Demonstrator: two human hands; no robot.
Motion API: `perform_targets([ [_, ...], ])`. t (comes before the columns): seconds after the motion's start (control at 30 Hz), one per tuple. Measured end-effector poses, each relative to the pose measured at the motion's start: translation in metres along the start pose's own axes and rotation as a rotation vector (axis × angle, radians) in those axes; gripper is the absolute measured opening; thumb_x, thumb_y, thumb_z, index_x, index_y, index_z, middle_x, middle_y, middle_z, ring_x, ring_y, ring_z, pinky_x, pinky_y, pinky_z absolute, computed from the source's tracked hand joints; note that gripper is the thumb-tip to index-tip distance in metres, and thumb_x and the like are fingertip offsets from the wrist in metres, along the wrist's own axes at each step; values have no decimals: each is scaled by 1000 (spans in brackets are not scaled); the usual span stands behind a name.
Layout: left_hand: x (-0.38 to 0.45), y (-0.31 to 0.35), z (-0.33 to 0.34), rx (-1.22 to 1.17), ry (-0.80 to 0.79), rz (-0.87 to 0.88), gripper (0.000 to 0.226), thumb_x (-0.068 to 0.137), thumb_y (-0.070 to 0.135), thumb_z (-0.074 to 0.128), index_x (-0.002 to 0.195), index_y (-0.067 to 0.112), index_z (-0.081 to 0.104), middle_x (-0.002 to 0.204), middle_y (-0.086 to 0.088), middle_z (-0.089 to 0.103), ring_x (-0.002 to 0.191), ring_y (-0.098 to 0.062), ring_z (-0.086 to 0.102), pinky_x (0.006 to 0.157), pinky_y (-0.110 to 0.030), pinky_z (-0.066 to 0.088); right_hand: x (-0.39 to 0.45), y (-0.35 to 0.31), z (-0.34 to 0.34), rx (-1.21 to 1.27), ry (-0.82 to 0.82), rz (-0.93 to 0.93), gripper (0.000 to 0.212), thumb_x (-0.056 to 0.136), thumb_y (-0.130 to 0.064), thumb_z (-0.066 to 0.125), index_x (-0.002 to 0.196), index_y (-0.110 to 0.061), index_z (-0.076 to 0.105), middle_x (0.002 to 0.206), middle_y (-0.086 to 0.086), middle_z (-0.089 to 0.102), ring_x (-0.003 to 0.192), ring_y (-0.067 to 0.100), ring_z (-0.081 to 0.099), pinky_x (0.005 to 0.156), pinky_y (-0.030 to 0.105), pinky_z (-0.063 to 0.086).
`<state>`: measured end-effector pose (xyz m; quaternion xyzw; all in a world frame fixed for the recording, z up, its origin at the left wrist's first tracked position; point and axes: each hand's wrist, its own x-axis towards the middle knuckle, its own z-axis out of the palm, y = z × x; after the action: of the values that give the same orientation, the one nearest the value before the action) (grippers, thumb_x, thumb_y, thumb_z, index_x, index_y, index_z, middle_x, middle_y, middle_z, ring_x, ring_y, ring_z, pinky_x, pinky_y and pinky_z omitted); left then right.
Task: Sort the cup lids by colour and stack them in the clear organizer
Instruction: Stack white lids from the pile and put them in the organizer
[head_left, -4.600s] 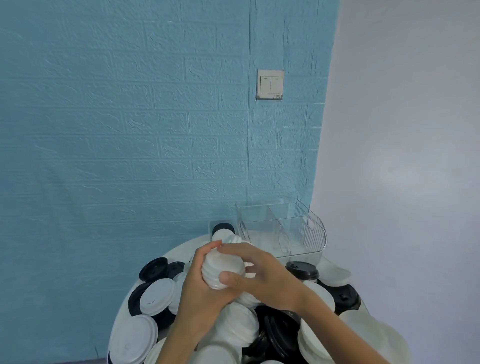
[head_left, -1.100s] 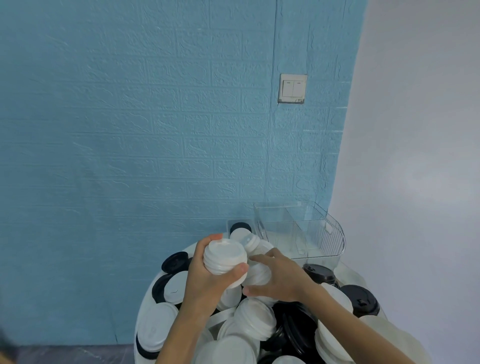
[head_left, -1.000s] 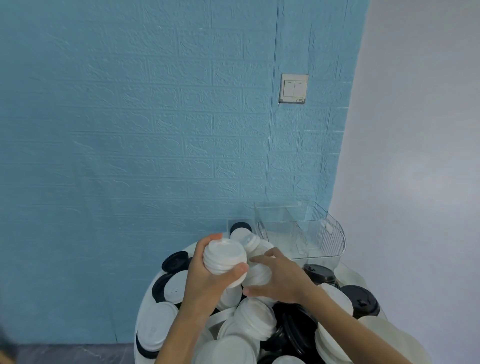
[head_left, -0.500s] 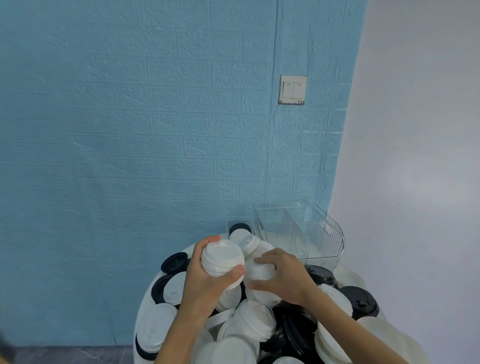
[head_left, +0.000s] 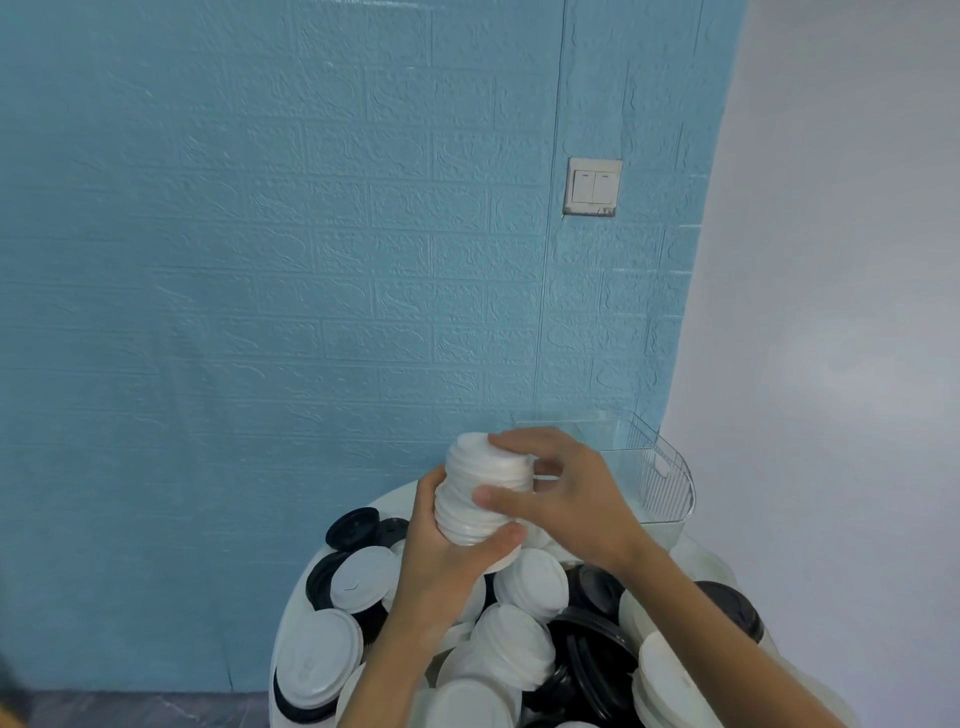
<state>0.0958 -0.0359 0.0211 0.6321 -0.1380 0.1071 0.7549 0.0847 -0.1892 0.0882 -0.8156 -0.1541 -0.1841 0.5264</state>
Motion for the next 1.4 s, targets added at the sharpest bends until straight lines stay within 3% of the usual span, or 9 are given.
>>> perform_targets([
  [0.27,-5,1,10,-48,21,8,90,61,-16,87,134,19,47,117,0,69,93,-3,73,72,-17,56,-10,12,16,52,-6,7,51,65,-25,97,109,-32,74,122,-15,65,112,-1,63,95,19,51],
  [0.43,-2,-5,7,-53,22,13,84,61,-5,94,131,22,56,114,-3,74,97,-14,74,73,-24,58,-9,16,17,141,-29,62,46,65,-29,96,105,-36,73,121,-14,66,107,8,68,92,32,58],
  [0.53,-3,-4,6,-53,10,11,92,49,23,97,131,24,56,114,-4,75,101,-21,74,77,-28,59,-8,14,13,185,-59,99,45,70,-22,94,108,-30,73,124,-10,66,104,10,71,87,34,61],
  [0.63,-3,-2,8,-53,23,29,92,47,22,94,131,28,56,114,1,74,100,-16,73,75,-26,59,-8,14,11,205,-89,111,42,70,-19,94,105,-31,72,126,-7,65,105,12,70,87,36,61],
  [0.83,-6,-1,11,27,24,63,92,46,40,93,128,51,52,112,20,71,102,-9,71,82,-28,58,-11,18,8,130,-114,57,35,72,-44,87,102,-39,71,122,-11,64,112,10,67,96,38,57],
  [1.07,-4,-5,7,93,51,93,71,65,4,94,118,36,60,98,29,70,85,3,69,70,-14,53,-10,25,14,144,-119,41,32,79,-42,84,106,-30,73,120,-8,65,112,14,68,96,41,57],
  [1.2,0,-11,-5,122,73,83,69,61,22,98,118,37,61,103,25,69,92,-1,68,73,-16,54,-6,32,11,181,-263,138,37,89,-49,71,123,-34,70,117,-18,67,106,11,71,96,34,57],
  [1.27,2,-11,-11,145,81,95,70,61,23,98,118,39,60,106,28,65,96,2,64,75,-14,53,-2,44,3,78,-252,164,42,94,-52,63,133,-36,64,123,-20,67,108,9,69,101,37,55],
  [1.4,2,-11,-20,157,99,100,78,50,38,99,116,44,58,107,34,61,97,7,60,74,-14,51,-2,75,-12,-491,-268,207,51,90,-58,65,134,-33,62,134,-18,62,112,5,62,101,31,51],
])
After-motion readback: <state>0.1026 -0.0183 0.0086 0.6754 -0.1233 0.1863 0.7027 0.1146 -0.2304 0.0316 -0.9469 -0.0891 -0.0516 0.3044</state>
